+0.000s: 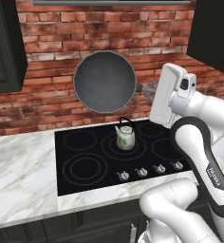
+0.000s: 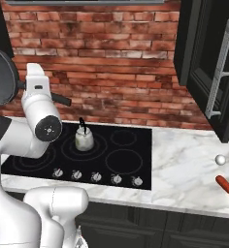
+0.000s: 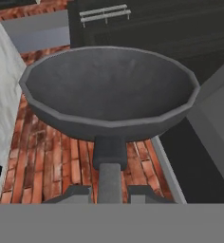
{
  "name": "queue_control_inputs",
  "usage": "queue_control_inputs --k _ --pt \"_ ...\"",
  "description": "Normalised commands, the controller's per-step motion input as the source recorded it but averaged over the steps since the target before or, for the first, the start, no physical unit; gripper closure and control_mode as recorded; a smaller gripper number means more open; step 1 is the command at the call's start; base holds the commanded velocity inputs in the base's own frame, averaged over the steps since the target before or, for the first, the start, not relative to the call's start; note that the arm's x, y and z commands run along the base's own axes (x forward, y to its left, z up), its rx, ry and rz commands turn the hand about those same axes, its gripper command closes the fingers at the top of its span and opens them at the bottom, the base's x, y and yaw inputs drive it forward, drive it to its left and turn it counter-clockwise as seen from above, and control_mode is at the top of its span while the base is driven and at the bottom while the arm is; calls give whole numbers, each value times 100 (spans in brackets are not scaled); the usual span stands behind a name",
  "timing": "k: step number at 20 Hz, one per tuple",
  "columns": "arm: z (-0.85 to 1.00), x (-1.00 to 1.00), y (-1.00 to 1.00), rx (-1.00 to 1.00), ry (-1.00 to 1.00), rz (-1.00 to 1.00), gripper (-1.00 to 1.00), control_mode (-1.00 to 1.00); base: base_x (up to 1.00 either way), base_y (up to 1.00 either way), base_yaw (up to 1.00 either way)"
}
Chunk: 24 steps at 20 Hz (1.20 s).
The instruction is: Pick the pan from the cabinet and place it on the stove. Then turn on the stove burner for the pan.
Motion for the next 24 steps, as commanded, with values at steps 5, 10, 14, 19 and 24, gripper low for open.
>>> queue_control_inputs --k 5,10,14,19,24 --pt "0 0 0 0 0 0 100 100 33 0 0" --pt "0 0 0 0 0 0 100 100 29 0 0" --pt "-2 13 0 2 2 0 100 -100 13 0 0" --pt "-4 25 0 1 11 0 100 -100 0 0 0" --pt "-14 18 0 0 19 0 100 -100 0 0 0"
